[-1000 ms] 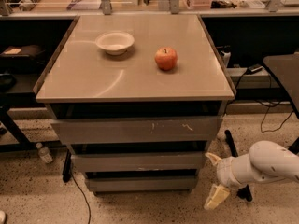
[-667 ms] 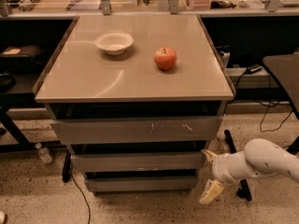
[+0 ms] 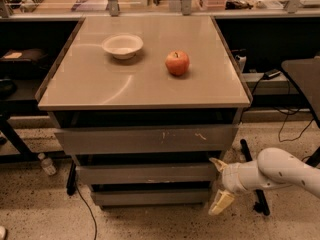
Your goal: Open middle drawer
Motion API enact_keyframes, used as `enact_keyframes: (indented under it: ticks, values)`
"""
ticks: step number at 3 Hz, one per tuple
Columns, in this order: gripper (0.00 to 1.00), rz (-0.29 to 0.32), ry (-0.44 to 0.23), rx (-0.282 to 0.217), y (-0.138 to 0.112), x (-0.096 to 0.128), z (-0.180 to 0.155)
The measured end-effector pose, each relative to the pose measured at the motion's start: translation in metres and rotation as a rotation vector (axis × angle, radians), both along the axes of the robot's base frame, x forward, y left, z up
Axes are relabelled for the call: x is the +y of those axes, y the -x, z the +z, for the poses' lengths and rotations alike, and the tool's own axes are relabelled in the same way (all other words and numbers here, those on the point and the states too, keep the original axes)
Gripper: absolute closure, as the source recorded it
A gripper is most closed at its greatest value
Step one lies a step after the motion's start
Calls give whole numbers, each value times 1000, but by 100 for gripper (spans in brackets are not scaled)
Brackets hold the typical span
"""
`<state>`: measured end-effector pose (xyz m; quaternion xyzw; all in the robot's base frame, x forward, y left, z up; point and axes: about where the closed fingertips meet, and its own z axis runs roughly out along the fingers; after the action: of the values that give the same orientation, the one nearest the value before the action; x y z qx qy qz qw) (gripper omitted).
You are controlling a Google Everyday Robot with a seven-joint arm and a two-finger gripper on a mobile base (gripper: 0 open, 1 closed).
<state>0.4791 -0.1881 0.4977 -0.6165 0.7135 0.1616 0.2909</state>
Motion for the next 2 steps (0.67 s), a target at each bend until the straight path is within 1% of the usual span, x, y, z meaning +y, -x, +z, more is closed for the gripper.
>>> enact_keyframes:
  ticks: [1,2]
  values:
    - [0,79,-34,-119,-13,24,-9]
    - [0,144,-40,-248,-30,42,-17]
